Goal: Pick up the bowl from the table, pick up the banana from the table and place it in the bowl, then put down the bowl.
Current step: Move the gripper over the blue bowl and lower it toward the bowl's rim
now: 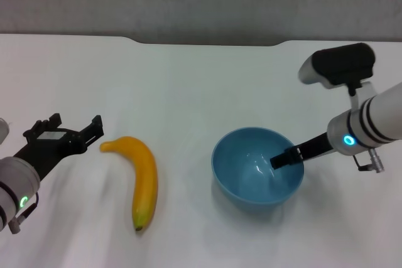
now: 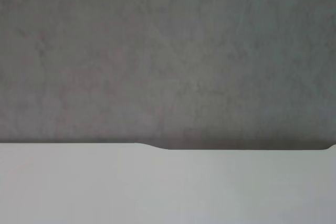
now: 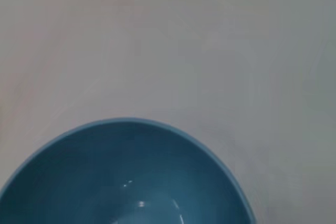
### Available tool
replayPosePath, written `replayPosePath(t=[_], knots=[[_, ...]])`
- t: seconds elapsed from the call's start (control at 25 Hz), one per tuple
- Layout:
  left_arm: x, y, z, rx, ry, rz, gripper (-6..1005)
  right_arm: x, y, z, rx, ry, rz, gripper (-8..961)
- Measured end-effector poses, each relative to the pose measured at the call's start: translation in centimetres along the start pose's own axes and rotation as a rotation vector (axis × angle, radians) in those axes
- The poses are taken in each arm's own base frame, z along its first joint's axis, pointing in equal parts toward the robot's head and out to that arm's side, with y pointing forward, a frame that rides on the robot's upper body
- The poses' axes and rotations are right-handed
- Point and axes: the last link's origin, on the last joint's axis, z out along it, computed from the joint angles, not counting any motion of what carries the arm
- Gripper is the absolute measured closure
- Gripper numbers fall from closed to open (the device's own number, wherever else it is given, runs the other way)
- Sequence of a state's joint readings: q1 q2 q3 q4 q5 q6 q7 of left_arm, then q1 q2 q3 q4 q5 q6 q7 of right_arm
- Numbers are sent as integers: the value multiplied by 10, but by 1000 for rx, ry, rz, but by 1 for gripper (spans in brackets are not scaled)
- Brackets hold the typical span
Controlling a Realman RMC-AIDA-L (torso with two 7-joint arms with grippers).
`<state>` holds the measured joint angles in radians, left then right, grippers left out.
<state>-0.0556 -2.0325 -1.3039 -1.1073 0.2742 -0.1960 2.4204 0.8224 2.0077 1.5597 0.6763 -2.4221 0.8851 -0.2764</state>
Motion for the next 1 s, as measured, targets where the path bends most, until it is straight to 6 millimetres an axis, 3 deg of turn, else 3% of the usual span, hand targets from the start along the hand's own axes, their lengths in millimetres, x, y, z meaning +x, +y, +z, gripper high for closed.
replayPosePath(t=[0.8,1.0], knots=[[-1,0,1,1,-5,-4,103,3,10,10,-11,6,-20,222],[-3,-3,0,9,-6,-9,103,6,9,11,-11,12,-14,317]])
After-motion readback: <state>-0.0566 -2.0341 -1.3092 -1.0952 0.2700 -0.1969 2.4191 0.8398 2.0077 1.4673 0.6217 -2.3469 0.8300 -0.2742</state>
